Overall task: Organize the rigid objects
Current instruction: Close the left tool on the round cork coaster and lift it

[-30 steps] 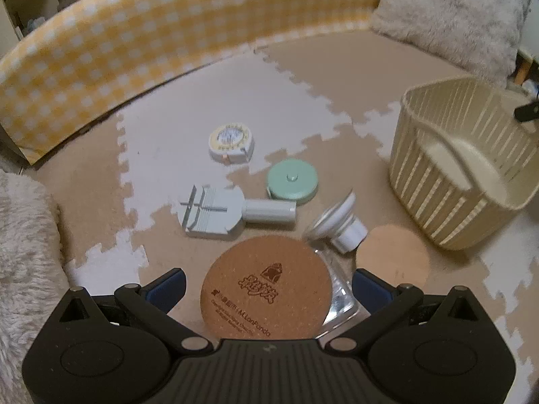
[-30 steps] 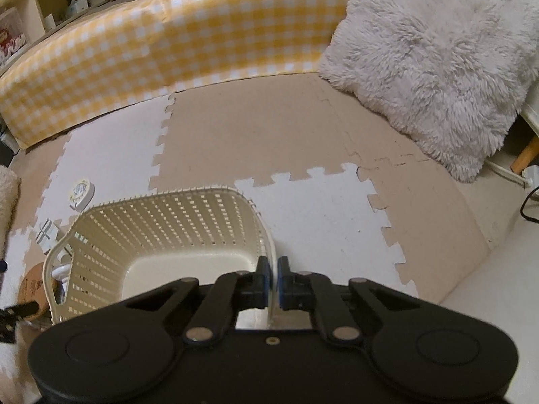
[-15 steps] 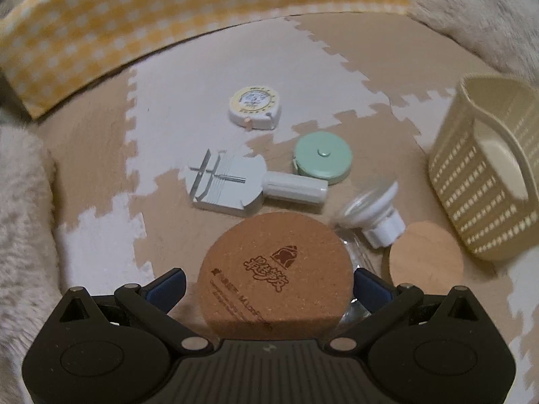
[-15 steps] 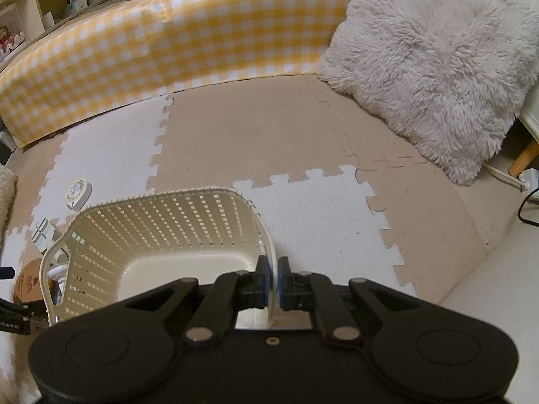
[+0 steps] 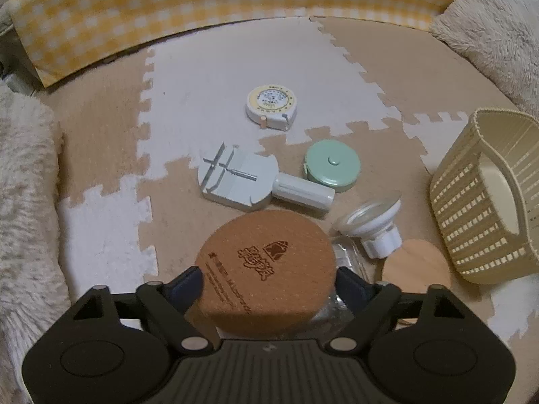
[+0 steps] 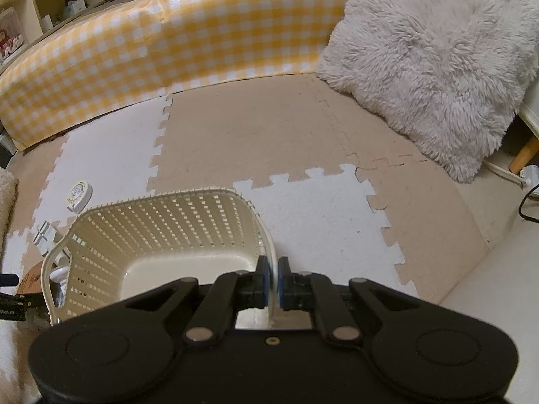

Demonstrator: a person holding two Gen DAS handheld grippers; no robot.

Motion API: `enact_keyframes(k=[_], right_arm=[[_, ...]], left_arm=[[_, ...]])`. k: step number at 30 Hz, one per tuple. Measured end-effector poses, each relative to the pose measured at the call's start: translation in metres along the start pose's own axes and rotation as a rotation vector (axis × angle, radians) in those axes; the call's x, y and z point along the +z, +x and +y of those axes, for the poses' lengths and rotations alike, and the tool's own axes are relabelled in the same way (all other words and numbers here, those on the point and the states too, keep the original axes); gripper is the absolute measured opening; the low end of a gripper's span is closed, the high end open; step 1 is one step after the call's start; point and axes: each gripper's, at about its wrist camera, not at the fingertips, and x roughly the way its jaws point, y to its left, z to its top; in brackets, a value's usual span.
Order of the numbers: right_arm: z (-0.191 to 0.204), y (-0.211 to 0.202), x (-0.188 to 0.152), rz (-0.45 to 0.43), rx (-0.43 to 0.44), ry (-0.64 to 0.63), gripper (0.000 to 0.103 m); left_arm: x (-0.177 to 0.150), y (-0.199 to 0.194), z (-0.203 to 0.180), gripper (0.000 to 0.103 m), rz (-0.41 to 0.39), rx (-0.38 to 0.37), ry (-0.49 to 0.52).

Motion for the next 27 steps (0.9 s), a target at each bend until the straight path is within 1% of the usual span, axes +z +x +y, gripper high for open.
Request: enact_keyframes(k=[3, 5, 6, 9, 15, 18, 20, 27], right_arm=[[0.0, 0.0, 0.0, 0.0, 0.0, 0.0, 0.006], [0.001, 0.0, 0.0, 0.001, 0.0, 0.0, 0.006], [0.001, 0.0, 0.0, 0.001, -0.001, 0.0, 0.006], [0.001, 0.0, 0.0, 0.001, -0.001, -0.002, 0.006], [0.0, -0.001, 0.0, 0.002, -0.001, -0.002, 0.006], [0.0, 0.0, -0.001, 0.002, 0.0, 0.0, 0.006], [0.001, 0.0, -0.001, 0.002, 0.0, 0.002, 0.006], [0.0, 0.0, -0.001, 0.003, 0.001, 0.004, 0.006]], left_arm=[[0.0, -0.002, 0.0, 0.079, 0.004, -0.008, -0.013], [0.001, -0.004, 0.001, 0.079, -0.002, -0.015, -0.016], [0.001, -0.004, 0.001, 0.082, -0.012, -0.018, -0.013], [0.004, -0.001, 0.004, 0.103, -0.027, -0.012, -0.015], [0.012, 0.017, 0.016, 0.103, 0.014, -0.067, -0.074], [0.014, 0.022, 0.016, 0.103, 0.026, -0.063, -0.068], [0.015, 0.021, 0.016, 0.098, 0.027, -0.056, -0.062], [0.014, 0.019, 0.012, 0.098, 0.041, -0.03, -0.036]])
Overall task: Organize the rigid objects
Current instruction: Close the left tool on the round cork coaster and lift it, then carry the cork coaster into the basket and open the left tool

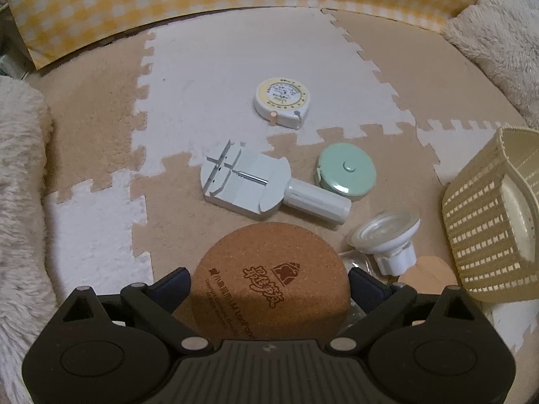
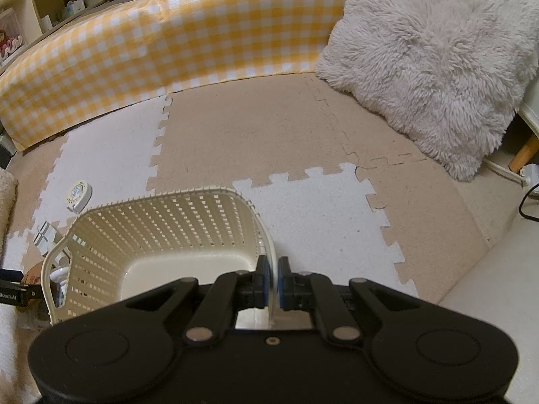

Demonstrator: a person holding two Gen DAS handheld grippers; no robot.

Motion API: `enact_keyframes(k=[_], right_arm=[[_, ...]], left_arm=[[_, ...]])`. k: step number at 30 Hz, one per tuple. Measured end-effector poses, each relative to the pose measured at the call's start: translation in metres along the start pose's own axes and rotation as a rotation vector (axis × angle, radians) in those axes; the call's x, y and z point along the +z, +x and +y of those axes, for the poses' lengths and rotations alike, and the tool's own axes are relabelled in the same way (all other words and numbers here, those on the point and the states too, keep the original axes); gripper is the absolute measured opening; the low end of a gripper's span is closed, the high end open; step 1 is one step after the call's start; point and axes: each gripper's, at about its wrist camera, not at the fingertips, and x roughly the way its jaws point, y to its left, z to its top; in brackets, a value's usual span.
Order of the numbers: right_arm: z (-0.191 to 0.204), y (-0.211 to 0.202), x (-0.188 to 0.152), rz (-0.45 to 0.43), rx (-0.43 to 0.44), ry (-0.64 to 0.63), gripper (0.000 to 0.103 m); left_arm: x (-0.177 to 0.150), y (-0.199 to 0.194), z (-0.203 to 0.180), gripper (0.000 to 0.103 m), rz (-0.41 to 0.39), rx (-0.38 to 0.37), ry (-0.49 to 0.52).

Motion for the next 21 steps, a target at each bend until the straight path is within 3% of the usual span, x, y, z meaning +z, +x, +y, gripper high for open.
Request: enact_keyframes(k=[6, 11, 16, 21], right_arm=[[0.0, 0.001, 0.0, 0.0, 0.004, 0.006, 0.006], [-0.001, 0.001, 0.001, 0.005, 0.006, 0.005, 0.006], [-0.002, 0.001, 0.001, 0.007, 0.01, 0.01, 0.006], [-0.002, 0.0, 0.001, 0.009, 0.011, 0.009, 0.006]], left_arm=[[-0.002, -0.013, -0.005, 0.098, 0.011, 0.032, 0.01], [-0.007, -0.04, -0.014, 0.098, -0.008, -0.018, -0.009], [-0.008, -0.073, -0.029, 0.098, -0.092, -0.031, 0.012], [-0.009, -0.102, -0.052, 0.098, -0.202, -0.136, 0.043]])
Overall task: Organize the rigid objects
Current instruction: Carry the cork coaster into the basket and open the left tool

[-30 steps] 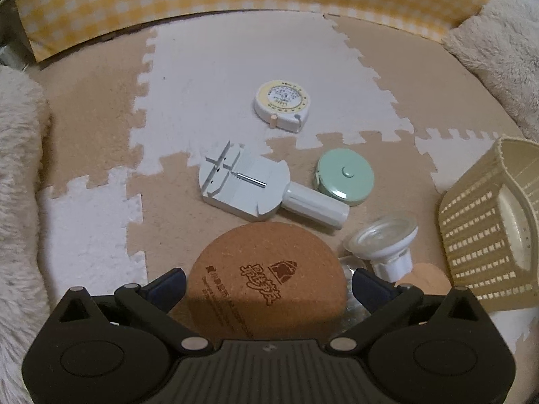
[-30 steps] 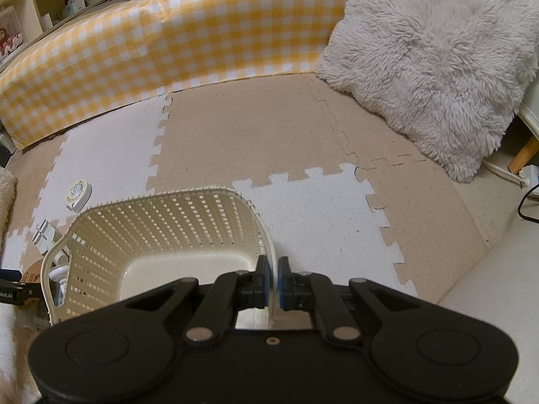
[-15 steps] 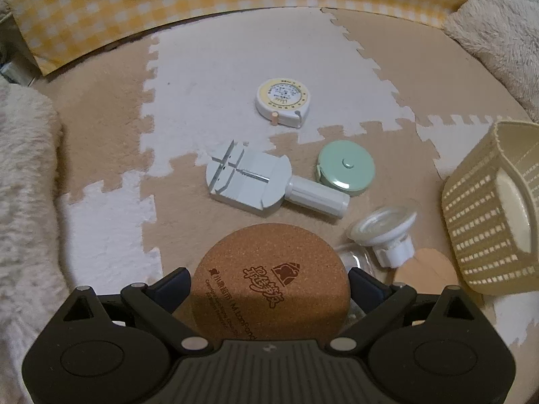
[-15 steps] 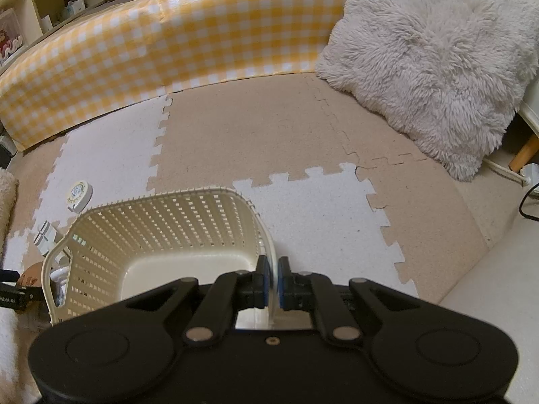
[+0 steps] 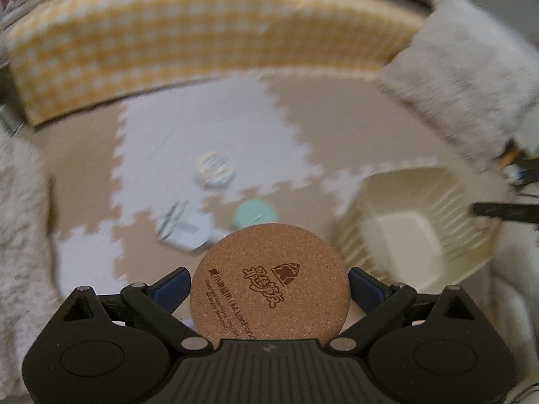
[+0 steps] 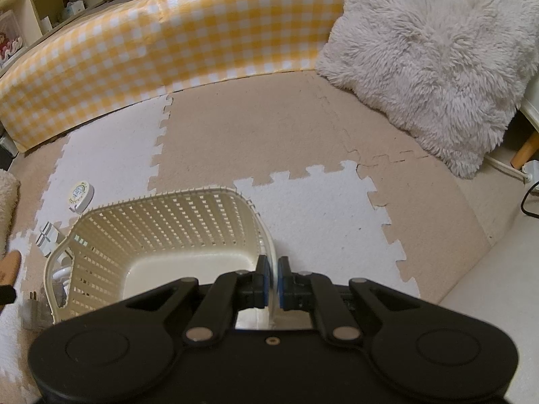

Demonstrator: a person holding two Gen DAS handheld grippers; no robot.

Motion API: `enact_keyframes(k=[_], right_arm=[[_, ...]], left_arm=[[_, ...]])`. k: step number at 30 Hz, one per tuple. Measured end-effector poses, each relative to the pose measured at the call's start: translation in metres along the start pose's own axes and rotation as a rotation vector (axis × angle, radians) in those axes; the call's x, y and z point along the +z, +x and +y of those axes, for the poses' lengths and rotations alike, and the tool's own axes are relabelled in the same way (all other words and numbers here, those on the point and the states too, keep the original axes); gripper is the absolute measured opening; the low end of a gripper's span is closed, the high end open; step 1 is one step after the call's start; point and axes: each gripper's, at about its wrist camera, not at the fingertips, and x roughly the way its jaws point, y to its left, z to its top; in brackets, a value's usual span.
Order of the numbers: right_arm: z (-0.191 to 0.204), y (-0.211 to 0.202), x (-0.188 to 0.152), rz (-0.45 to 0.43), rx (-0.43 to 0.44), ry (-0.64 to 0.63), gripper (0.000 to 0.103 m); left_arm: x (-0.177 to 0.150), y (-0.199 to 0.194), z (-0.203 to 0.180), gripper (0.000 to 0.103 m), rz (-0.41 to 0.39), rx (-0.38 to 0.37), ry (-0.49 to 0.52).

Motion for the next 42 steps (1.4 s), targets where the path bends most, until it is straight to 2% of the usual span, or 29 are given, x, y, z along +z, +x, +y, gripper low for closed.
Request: enact_keyframes(k=[5, 9, 12, 16, 19, 23, 27, 42], right_arm=[[0.0, 0.0, 0.0, 0.002, 0.0, 0.001, 0.006], [0.0, 0.0, 0.001, 0.002, -0.001, 0.0, 0.006], [0.0, 0.0, 0.001, 0.006, 0.0, 0.009, 0.006], [0.0, 0.0, 0.001, 0.008, -0.001, 0.014, 0.006], [0.001, 0.0, 0.002, 0.008, -0.004, 0.013, 0.006], [0.001, -0.001, 0.001, 0.008, -0.003, 0.013, 0.006], [-0.001, -0.001, 0.0, 0.01, 0.003, 0.02, 0.006], [-0.002, 0.001, 0.0, 0.012, 0.01, 0.025, 0.006]], left_arm=[[0.005, -0.011, -0.04, 0.098, -0.094, -0.107, 0.037], [0.008, -0.003, -0.073, 0.098, -0.131, -0.157, 0.079], [0.009, 0.01, -0.099, 0.098, -0.144, -0.146, 0.161], [0.004, 0.031, -0.124, 0.098, -0.153, -0.088, 0.289], [0.004, 0.046, -0.133, 0.098, -0.156, -0.07, 0.329], [0.006, 0.06, -0.133, 0.098, -0.16, -0.076, 0.31], [0.008, 0.072, -0.137, 0.098, -0.125, -0.065, 0.29], [0.0, 0.075, -0.141, 0.103, -0.086, -0.06, 0.329]])
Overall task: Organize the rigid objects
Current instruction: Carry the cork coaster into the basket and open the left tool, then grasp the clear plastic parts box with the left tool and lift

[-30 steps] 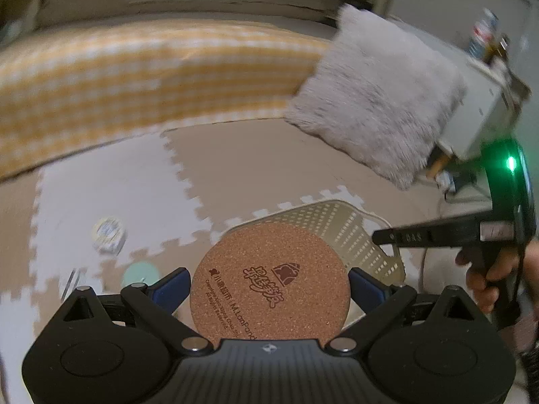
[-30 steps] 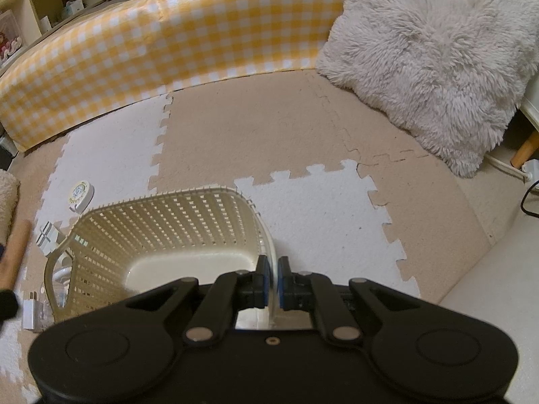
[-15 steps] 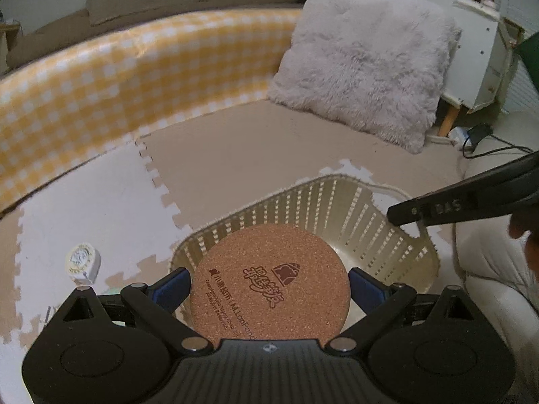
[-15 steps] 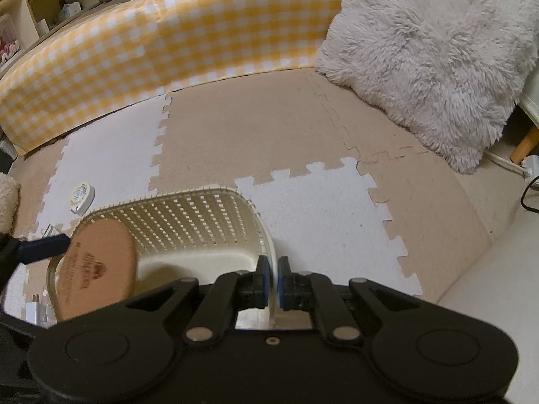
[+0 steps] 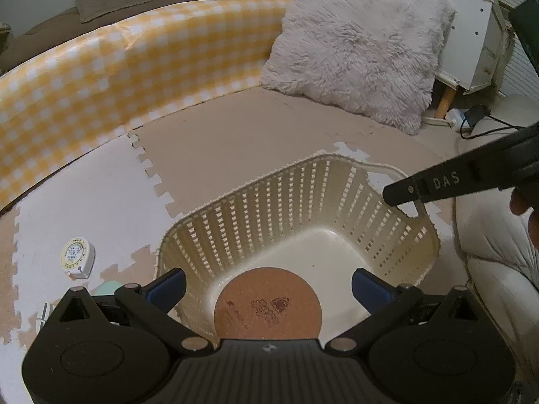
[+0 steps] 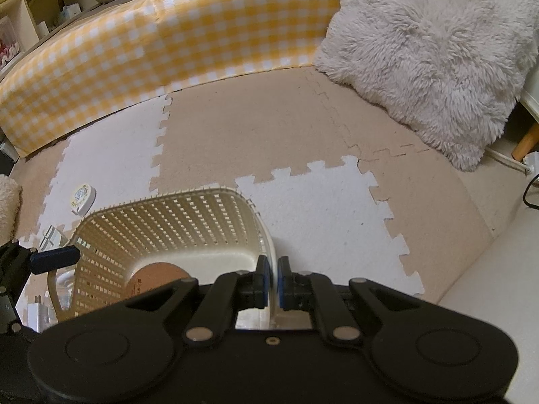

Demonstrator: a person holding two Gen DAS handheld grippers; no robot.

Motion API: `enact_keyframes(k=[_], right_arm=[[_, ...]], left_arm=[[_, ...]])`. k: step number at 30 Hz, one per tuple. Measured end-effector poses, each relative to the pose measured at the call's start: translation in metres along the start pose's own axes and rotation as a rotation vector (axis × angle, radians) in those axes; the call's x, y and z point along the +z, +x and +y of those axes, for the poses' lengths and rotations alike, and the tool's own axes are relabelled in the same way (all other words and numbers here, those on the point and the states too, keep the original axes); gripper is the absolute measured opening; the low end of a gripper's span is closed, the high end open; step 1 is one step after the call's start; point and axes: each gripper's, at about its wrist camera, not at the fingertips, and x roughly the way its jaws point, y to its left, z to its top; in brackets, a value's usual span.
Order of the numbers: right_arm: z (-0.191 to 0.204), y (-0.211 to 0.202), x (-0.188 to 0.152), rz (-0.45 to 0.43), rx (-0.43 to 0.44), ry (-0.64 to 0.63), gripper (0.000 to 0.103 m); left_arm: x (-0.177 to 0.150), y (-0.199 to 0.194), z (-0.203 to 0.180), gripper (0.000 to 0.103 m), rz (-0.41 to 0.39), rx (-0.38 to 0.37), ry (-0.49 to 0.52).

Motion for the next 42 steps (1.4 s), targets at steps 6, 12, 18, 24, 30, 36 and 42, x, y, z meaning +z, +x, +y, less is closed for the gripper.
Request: enact_keyframes(k=[6, 12, 18, 24, 30, 36, 42], right_arm=[[0.0, 0.0, 0.0, -0.001, 0.0, -0.001, 0.006], [0.0, 0.001, -0.001, 0.0, 0.003, -0.001, 0.006], [-0.001, 0.001, -0.001, 0.0, 0.006, -0.002, 0.006], [-0.002, 0.0, -0.001, -0.006, 0.017, 0.013, 0.008], [0.0, -0.001, -0.002, -0.017, 0.022, 0.011, 0.011], [0.0, -0.001, -0.001, -0.01, 0.025, 0.017, 0.01], [0.001, -0.001, -0.001, -0.009, 0.015, 0.002, 0.01]], left_arm=[[-0.001, -0.005, -0.002, 0.103, 0.015, -0.004, 0.003], [-0.001, -0.016, -0.005, 0.103, 0.021, -0.011, 0.008], [-0.004, -0.034, -0.011, 0.103, 0.006, -0.015, 0.034], [-0.008, -0.056, -0.017, 0.103, -0.011, -0.032, 0.067], [-0.011, -0.088, -0.018, 0.103, -0.044, -0.036, 0.056], [-0.018, -0.118, -0.002, 0.103, -0.103, -0.022, -0.027], [-0.027, -0.127, 0.04, 0.103, -0.09, 0.027, -0.123]])
